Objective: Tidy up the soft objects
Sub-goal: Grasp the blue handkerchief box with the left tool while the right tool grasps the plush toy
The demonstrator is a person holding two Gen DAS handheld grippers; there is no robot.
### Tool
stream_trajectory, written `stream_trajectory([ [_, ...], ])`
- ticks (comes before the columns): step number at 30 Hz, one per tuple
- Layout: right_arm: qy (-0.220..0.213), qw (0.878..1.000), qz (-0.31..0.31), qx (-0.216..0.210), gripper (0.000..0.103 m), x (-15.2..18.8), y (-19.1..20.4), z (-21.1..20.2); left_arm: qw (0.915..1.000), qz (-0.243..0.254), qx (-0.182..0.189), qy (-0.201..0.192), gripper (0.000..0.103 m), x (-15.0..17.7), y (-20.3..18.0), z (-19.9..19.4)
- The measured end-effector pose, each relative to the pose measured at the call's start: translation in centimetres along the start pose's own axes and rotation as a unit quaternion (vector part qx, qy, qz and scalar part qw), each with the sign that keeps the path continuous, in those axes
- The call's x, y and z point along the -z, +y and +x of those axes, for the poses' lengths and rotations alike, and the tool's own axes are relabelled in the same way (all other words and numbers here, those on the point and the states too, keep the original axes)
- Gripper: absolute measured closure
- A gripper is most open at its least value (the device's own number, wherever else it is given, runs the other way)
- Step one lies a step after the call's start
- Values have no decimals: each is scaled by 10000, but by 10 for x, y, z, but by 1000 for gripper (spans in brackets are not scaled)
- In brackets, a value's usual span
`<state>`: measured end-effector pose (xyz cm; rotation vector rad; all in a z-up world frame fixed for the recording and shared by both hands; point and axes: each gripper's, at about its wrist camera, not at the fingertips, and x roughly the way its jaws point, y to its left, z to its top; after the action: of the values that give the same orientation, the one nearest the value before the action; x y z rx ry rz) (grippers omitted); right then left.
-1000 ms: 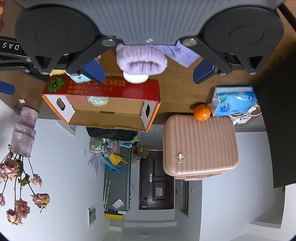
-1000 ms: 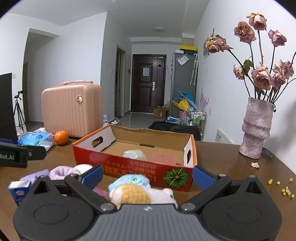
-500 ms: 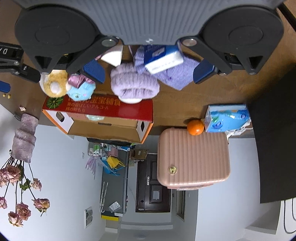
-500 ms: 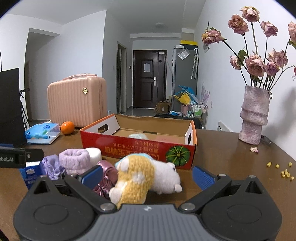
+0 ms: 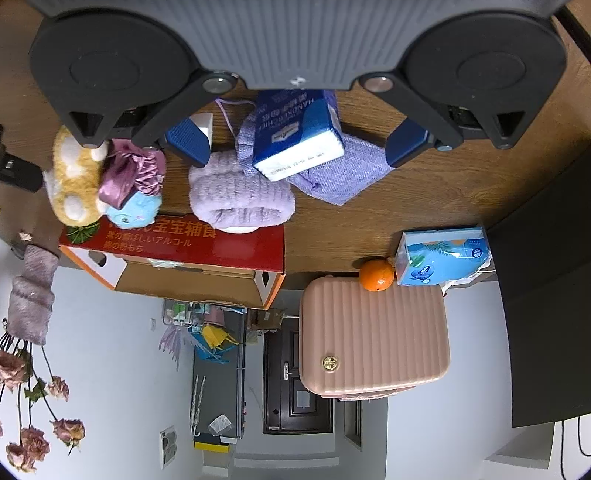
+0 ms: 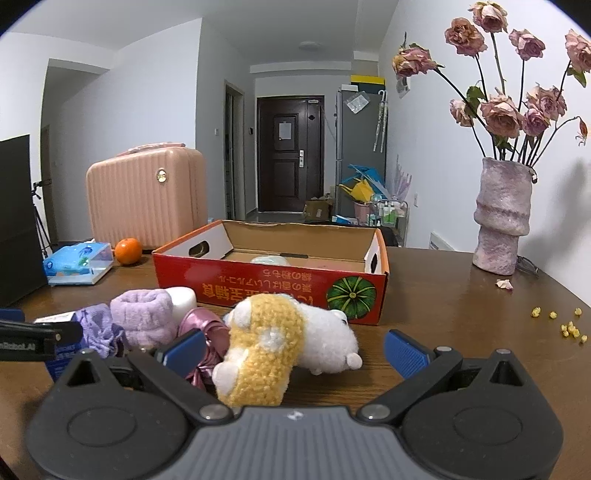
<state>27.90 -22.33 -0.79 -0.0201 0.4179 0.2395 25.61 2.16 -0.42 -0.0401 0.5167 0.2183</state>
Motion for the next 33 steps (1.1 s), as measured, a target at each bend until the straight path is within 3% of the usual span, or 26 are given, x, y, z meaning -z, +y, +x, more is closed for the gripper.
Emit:
stream_trajectory([
  [9,126,9999,58,75,0,4,-2,11,9997,136,-158,142,0,2,-1,29],
  [11,155,9998,60,94,0,5,-2,13,9996,173,-166,158,5,3,0,34],
  [20,233,9996,22,171,0,9,0,20,9985,29,311,441,49,2,14,49],
  [33,101,9996,45,250,0,9,0,19,9986,-40,503,131,54,-2,20,33],
])
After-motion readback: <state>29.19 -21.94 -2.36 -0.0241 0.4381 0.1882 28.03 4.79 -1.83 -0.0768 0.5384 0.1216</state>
